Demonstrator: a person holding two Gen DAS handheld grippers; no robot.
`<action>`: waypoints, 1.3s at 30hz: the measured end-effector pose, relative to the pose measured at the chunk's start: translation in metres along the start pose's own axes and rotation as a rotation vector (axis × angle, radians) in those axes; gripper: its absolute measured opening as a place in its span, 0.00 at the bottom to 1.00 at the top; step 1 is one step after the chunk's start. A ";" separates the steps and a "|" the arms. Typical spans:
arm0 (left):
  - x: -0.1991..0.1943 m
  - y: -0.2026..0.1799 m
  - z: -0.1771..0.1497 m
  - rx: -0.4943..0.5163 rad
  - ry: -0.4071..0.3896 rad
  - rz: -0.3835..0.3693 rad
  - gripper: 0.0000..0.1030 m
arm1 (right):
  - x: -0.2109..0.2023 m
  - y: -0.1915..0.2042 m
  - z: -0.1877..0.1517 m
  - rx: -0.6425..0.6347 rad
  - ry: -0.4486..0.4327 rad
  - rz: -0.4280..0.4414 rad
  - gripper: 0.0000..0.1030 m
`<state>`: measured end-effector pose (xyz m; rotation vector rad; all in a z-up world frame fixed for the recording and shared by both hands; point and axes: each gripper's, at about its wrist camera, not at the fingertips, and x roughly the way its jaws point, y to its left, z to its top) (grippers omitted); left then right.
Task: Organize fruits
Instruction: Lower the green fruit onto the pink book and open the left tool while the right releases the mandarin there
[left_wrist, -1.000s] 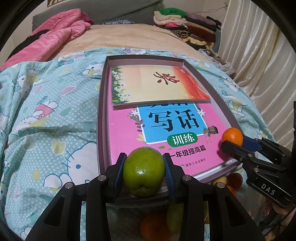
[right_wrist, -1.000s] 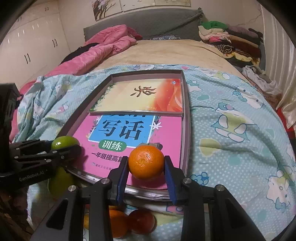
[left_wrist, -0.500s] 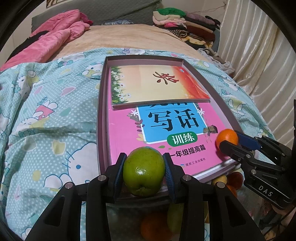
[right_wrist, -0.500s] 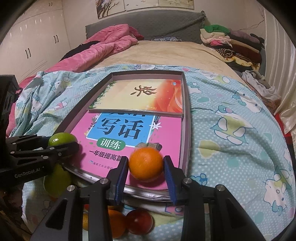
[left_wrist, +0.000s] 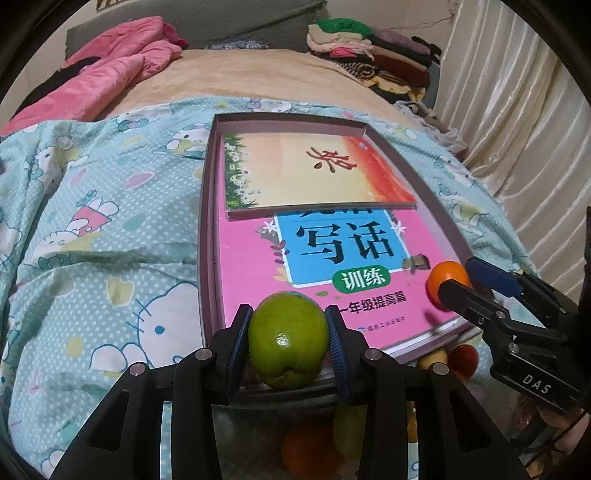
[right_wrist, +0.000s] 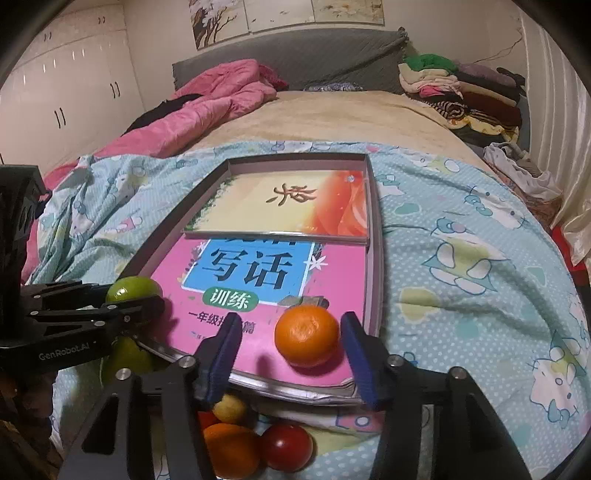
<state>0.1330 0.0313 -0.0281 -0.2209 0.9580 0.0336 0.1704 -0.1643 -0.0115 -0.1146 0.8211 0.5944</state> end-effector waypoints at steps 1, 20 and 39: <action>-0.001 -0.001 0.000 0.003 -0.001 0.002 0.40 | -0.001 0.000 0.000 0.004 -0.002 0.001 0.56; -0.023 0.003 0.001 -0.013 -0.059 -0.006 0.59 | -0.011 0.000 0.002 0.015 -0.048 0.018 0.62; -0.047 0.017 0.000 -0.063 -0.110 -0.031 0.73 | -0.029 -0.003 0.006 0.025 -0.119 0.027 0.75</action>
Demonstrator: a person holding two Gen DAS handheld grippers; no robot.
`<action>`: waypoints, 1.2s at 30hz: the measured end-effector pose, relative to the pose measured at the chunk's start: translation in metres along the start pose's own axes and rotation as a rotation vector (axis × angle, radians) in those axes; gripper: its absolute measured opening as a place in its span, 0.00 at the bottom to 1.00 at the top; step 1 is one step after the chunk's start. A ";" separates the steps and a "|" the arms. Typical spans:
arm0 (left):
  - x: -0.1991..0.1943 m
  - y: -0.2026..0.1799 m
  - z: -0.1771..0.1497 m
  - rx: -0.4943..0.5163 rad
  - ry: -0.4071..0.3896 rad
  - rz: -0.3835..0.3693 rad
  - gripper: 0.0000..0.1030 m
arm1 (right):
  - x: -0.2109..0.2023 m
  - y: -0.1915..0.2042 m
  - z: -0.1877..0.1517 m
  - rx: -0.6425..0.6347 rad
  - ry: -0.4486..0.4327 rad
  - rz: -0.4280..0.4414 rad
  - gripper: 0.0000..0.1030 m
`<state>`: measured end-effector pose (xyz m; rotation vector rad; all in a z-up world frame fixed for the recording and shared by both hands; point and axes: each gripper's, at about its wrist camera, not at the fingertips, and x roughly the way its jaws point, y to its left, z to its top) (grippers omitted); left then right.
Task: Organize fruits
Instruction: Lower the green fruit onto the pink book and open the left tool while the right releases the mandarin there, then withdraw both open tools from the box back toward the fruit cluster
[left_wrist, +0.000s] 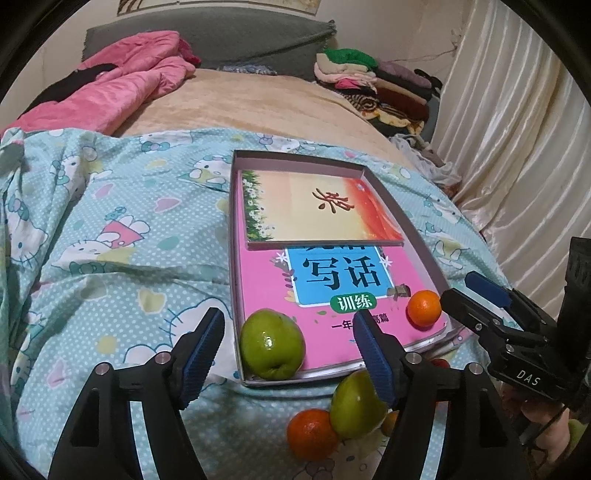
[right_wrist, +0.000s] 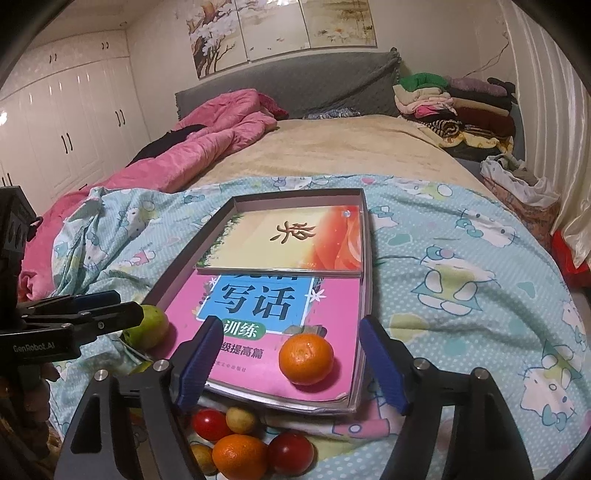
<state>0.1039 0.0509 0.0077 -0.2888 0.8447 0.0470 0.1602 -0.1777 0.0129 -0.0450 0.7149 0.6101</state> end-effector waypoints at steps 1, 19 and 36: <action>-0.002 0.001 0.000 -0.003 -0.007 0.002 0.73 | -0.002 0.000 0.000 0.001 -0.006 0.001 0.76; -0.023 -0.006 -0.006 0.025 -0.033 0.006 0.75 | -0.027 -0.012 0.005 0.050 -0.085 -0.011 0.84; -0.036 -0.009 -0.011 0.020 -0.011 -0.034 0.75 | -0.048 0.000 -0.001 0.038 -0.112 0.035 0.86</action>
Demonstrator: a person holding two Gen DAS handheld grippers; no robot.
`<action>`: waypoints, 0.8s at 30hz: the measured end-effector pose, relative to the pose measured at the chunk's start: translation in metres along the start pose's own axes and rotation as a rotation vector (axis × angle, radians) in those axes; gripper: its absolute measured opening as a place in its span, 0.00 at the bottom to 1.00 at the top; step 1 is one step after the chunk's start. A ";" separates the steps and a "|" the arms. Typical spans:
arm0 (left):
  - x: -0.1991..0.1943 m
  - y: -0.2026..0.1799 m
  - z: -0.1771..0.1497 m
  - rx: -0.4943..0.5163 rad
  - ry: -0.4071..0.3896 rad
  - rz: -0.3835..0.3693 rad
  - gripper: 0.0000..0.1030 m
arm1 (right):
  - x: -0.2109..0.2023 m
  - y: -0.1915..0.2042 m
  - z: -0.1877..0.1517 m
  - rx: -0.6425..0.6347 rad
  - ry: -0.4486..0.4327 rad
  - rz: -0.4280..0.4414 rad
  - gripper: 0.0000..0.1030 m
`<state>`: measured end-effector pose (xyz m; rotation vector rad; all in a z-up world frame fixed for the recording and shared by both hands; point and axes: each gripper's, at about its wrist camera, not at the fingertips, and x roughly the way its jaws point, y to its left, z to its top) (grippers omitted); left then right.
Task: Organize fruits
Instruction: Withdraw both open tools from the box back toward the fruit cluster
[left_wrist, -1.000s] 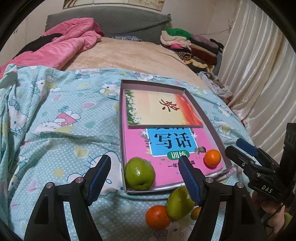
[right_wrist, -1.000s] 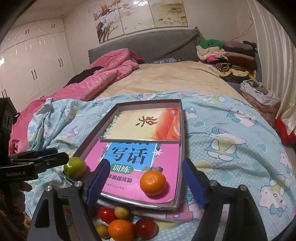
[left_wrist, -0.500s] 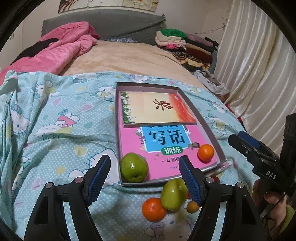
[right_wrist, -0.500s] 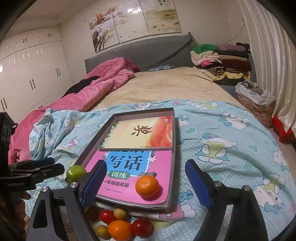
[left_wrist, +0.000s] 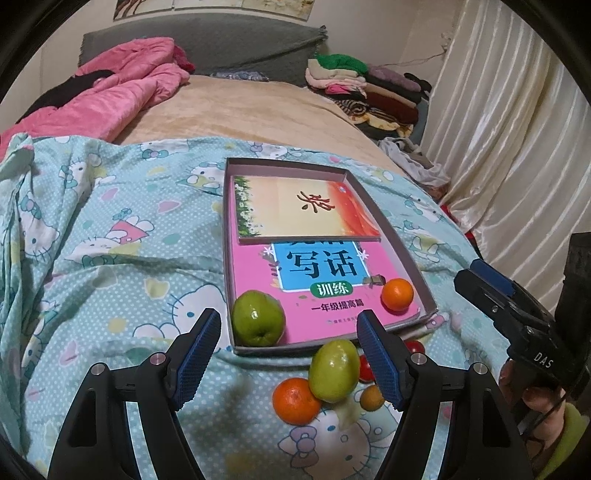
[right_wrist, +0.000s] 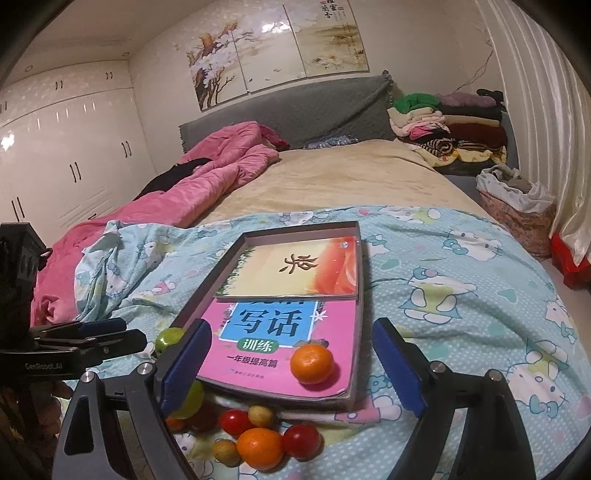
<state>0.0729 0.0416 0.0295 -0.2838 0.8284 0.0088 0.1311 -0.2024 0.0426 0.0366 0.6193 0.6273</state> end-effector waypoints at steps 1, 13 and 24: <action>-0.001 -0.001 -0.001 0.003 0.002 0.001 0.75 | 0.000 0.001 0.000 -0.002 0.002 0.003 0.86; -0.002 -0.002 -0.020 0.038 0.067 -0.005 0.75 | 0.001 0.019 -0.008 -0.050 0.048 0.057 0.87; 0.001 -0.010 -0.033 0.080 0.124 -0.005 0.75 | 0.000 0.031 -0.014 -0.079 0.081 0.090 0.87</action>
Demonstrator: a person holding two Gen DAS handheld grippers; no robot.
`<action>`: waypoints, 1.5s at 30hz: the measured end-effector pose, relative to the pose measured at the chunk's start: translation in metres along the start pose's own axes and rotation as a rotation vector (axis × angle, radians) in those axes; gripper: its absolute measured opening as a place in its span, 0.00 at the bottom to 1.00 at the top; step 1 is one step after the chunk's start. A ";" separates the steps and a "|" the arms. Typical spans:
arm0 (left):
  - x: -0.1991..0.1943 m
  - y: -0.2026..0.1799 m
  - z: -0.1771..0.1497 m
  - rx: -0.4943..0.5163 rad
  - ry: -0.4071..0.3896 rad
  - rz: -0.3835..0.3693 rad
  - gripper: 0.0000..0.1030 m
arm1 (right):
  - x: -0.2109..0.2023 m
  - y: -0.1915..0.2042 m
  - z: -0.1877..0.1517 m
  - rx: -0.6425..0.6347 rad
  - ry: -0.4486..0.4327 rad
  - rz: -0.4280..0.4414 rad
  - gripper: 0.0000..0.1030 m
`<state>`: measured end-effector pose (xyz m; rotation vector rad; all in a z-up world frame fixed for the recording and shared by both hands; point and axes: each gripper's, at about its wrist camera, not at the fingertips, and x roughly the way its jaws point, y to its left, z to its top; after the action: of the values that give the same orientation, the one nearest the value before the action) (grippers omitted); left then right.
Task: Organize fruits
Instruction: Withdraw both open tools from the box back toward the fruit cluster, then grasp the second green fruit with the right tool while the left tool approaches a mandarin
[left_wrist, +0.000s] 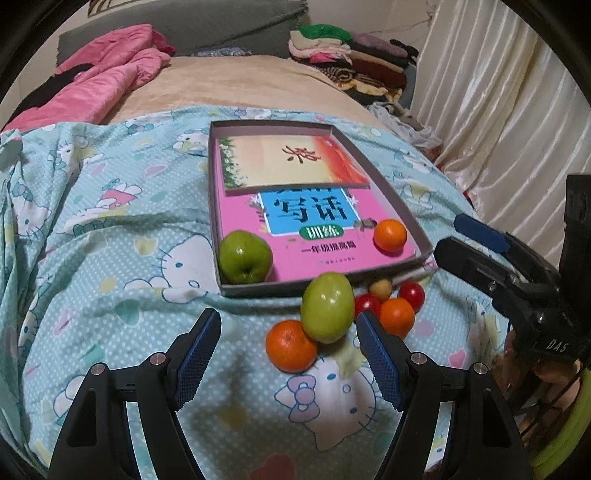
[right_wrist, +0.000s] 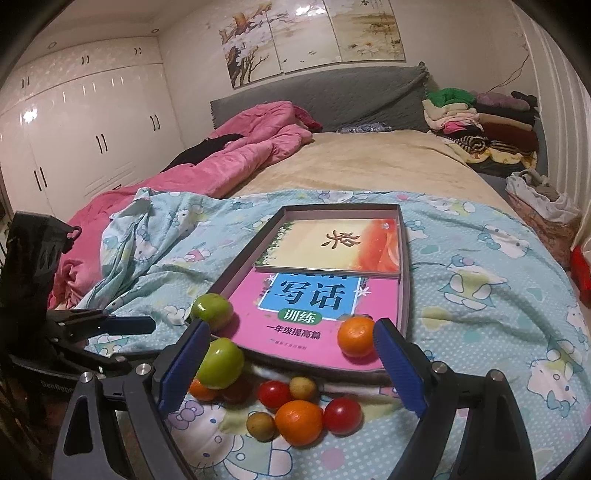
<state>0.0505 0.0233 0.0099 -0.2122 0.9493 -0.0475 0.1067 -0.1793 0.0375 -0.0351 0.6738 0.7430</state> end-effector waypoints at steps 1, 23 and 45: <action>0.002 -0.001 -0.002 0.008 0.011 0.002 0.75 | 0.000 0.000 0.000 0.002 0.003 0.005 0.87; 0.028 -0.002 -0.013 0.058 0.105 0.019 0.75 | 0.017 0.009 -0.008 0.037 0.099 0.114 0.87; 0.051 0.004 -0.017 0.073 0.155 0.021 0.64 | 0.068 0.013 -0.022 0.168 0.295 0.236 0.72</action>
<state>0.0669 0.0180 -0.0414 -0.1327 1.1018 -0.0804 0.1231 -0.1334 -0.0166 0.0916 1.0320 0.9153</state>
